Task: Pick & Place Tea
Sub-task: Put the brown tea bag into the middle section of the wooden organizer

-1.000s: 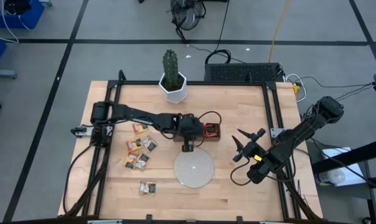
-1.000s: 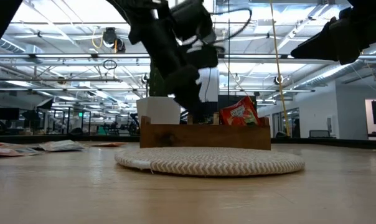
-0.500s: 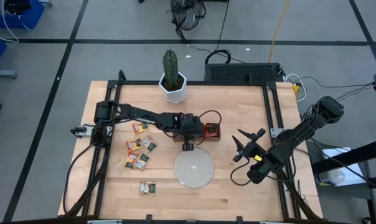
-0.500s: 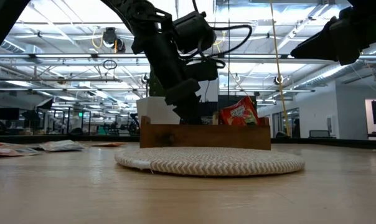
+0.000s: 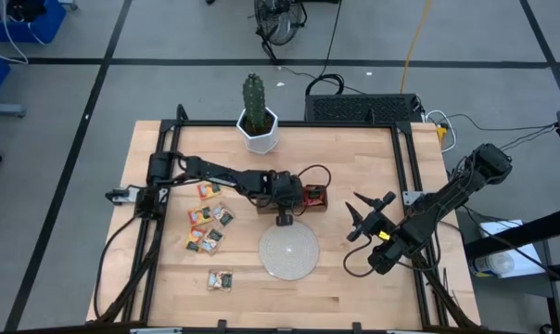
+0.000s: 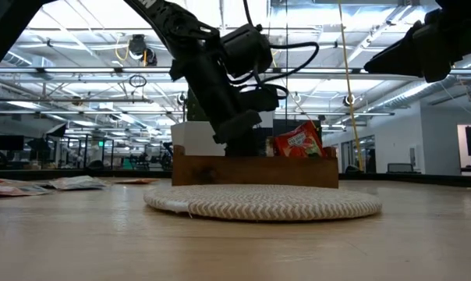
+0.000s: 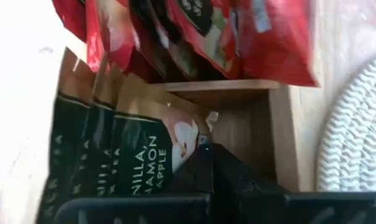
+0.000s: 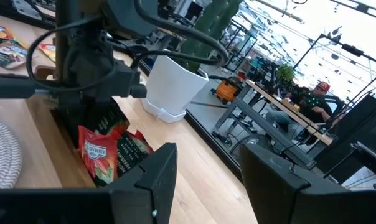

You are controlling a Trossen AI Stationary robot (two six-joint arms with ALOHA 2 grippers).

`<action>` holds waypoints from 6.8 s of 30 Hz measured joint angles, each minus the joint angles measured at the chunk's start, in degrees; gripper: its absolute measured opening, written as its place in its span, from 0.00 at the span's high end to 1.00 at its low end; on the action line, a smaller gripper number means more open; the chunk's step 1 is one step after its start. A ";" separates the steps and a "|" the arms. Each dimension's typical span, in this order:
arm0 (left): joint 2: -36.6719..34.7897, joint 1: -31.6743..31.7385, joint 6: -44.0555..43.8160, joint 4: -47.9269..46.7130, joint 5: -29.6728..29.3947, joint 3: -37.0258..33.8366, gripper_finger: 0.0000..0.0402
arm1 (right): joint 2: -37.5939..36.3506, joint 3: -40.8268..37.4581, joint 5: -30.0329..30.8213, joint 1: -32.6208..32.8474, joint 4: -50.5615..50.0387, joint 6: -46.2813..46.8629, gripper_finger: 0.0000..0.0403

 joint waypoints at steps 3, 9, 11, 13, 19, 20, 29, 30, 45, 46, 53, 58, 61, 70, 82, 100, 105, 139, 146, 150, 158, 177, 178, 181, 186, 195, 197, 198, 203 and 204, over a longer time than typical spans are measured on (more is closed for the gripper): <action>0.21 -0.11 -0.38 0.53 -0.02 -0.06 1.00 | 0.00 0.00 0.00 0.02 0.52 -0.75 0.60; 0.33 -1.25 -0.32 1.39 -3.36 -0.13 1.00 | 0.00 0.00 0.02 0.00 2.27 -2.68 0.60; 0.35 -1.54 -0.47 1.30 -4.48 -0.13 1.00 | 0.00 0.00 0.01 0.01 2.17 -2.75 0.60; 0.38 -1.57 -0.86 1.14 -5.33 -0.15 1.00 | 0.00 0.00 0.01 0.00 2.23 -2.74 0.60; 0.41 -2.24 -1.56 0.82 -9.43 -0.22 1.00 | 0.00 0.00 0.02 0.00 2.42 -2.74 0.60; 0.41 -2.33 -1.58 0.82 -9.52 -0.22 1.00 | 0.00 0.00 0.00 0.00 2.44 -2.75 0.60; -2.12 -3.40 -0.99 -1.36 -8.50 -0.61 1.00 | 0.00 0.00 0.02 0.00 2.81 -2.78 0.60; -2.72 -3.51 -0.97 -1.31 -8.48 -0.63 1.00 | 0.00 0.00 0.02 0.00 2.88 -2.90 0.60; -5.68 -4.52 1.21 -0.71 -3.17 -0.48 0.98 | 0.00 0.00 0.02 0.00 4.20 -4.26 0.60; -6.01 -4.57 1.23 -0.22 -3.20 -0.46 0.97 | 0.00 0.00 0.02 0.00 4.32 -4.43 0.60; -6.93 -5.36 1.38 -0.16 -2.97 -0.37 0.91 | 0.00 0.02 0.04 0.00 6.05 -6.77 0.60; -9.78 -5.87 -0.24 -1.88 -2.94 -0.37 0.91 | 0.00 0.02 0.02 0.00 6.08 -6.66 0.60; -13.41 -6.68 -2.35 -4.48 -2.83 -0.33 0.91 | 0.00 0.02 0.02 0.00 6.12 -6.72 0.60; -27.83 -10.25 -7.32 -6.00 -2.61 -8.15 0.91 | -0.02 0.02 0.04 0.00 5.79 -6.65 0.60; -39.72 -12.56 -34.23 -9.84 6.50 -26.94 0.88 | 0.00 0.00 0.41 0.00 5.75 -8.08 0.60; -39.27 1.64 -34.11 -30.63 6.69 -27.37 0.43 | -0.02 0.00 -1.73 0.09 5.87 -6.59 0.60; -39.27 5.61 -32.84 -26.98 9.69 -32.02 0.45 | -0.02 0.00 -2.69 0.09 5.78 -6.64 0.60; -39.08 10.16 -33.66 -13.62 16.27 -43.69 0.79 | 0.00 0.00 -3.02 0.11 5.75 -6.77 0.60; -39.53 9.36 -32.00 -11.48 15.98 -43.55 0.98 | 0.00 0.00 -3.02 0.11 5.75 -6.64 0.60; -41.18 6.46 -31.33 -10.82 12.46 -39.94 0.99 | 0.00 0.00 -3.01 0.11 5.81 -6.56 0.60; -45.94 -1.31 -22.36 -3.06 -4.83 -28.53 0.99 | 0.02 -0.02 -3.06 -2.45 10.80 -8.61 0.60; -40.05 -6.55 -5.44 20.72 -18.36 -23.86 1.00 | 0.04 -0.02 -32.24 -17.98 43.04 -38.98 0.60; -38.96 -6.73 -4.76 22.83 -18.50 -23.87 1.00 | 0.04 -0.02 -34.48 -19.12 44.89 -40.29 0.60; -35.99 -7.26 -2.67 28.54 -19.81 -23.87 1.00 | 0.04 -0.02 -39.54 -22.24 49.35 -43.09 0.60; -32.26 -8.13 1.34 36.35 -20.64 -23.93 1.00 | 0.04 -0.02 -52.22 -27.46 55.91 -42.23 0.60; -32.09 -9.22 7.27 42.20 -22.76 -23.96 1.00 | 1.20 -0.02 -57.25 -31.92 58.13 -40.12 0.60; -32.14 -9.31 7.77 43.25 -22.70 -23.93 1.00 | 1.74 -0.07 -57.23 -32.20 58.89 -40.79 0.60; -32.14 -9.29 7.79 43.22 -22.71 -23.93 1.00 | 2.13 -0.07 -57.19 -32.22 59.91 -41.15 0.60; -32.14 -9.22 7.96 41.91 -23.42 -23.93 1.00 | 2.34 -0.07 -57.14 -32.17 60.46 -42.67 0.61; -32.14 -9.23 8.00 41.57 -23.96 -23.93 1.00 | 2.34 -0.07 -57.13 -32.17 60.63 -42.76 0.61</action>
